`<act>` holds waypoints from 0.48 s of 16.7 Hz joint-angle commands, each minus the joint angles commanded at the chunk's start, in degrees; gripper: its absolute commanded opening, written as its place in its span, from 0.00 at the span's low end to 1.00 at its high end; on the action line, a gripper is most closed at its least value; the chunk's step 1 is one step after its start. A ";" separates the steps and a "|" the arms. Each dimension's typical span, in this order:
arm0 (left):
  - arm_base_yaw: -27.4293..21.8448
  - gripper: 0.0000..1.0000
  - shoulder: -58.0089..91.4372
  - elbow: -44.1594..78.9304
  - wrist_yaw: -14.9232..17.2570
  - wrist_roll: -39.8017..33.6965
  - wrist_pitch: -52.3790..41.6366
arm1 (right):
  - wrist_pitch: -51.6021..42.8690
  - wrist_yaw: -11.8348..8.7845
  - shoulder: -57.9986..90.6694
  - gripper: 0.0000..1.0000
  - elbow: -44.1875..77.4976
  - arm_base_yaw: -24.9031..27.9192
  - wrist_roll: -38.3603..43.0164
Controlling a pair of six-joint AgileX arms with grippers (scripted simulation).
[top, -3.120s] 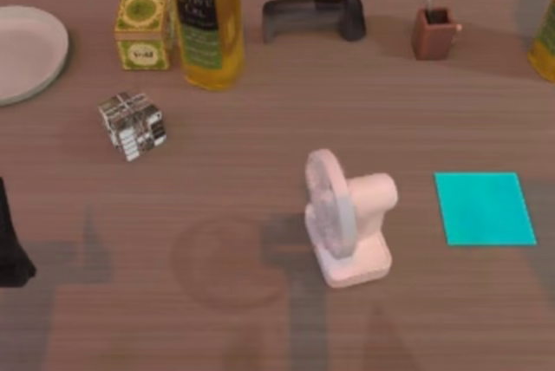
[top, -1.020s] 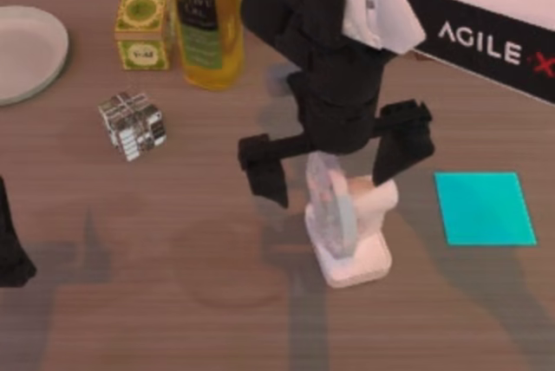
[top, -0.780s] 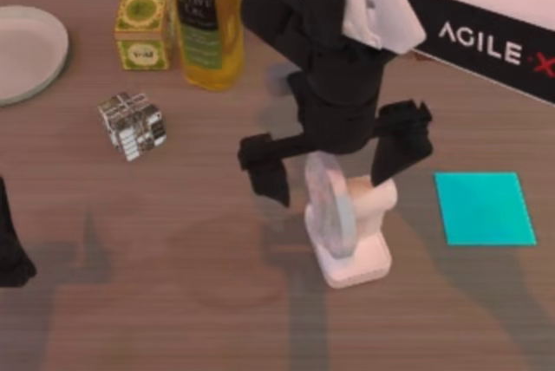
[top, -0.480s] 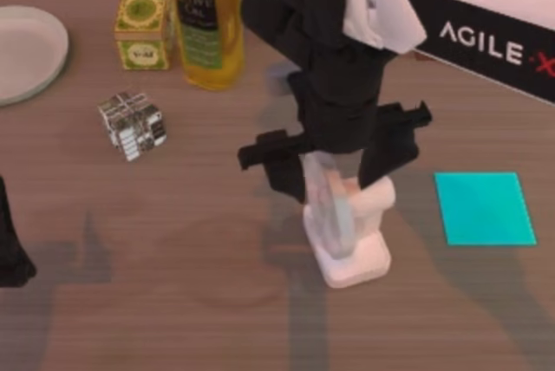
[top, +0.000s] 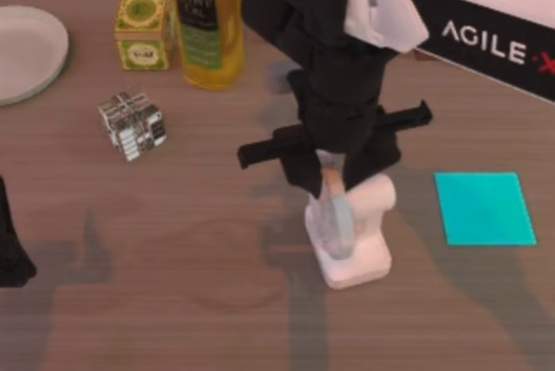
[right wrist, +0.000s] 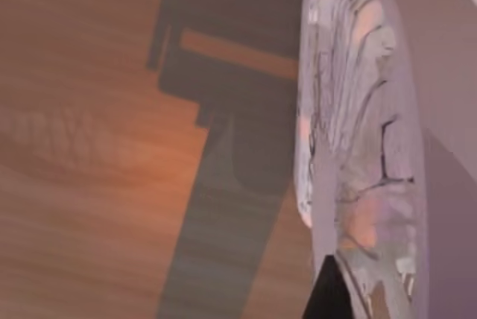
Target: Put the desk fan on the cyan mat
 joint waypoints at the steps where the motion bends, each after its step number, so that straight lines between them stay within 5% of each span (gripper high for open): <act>1: 0.00 1.00 0.00 0.00 0.00 0.00 0.00 | 0.00 0.00 0.00 0.00 0.00 0.00 0.00; 8: 0.00 1.00 0.00 0.00 0.00 0.00 0.00 | -0.18 0.07 -0.45 0.00 0.13 -0.15 -0.01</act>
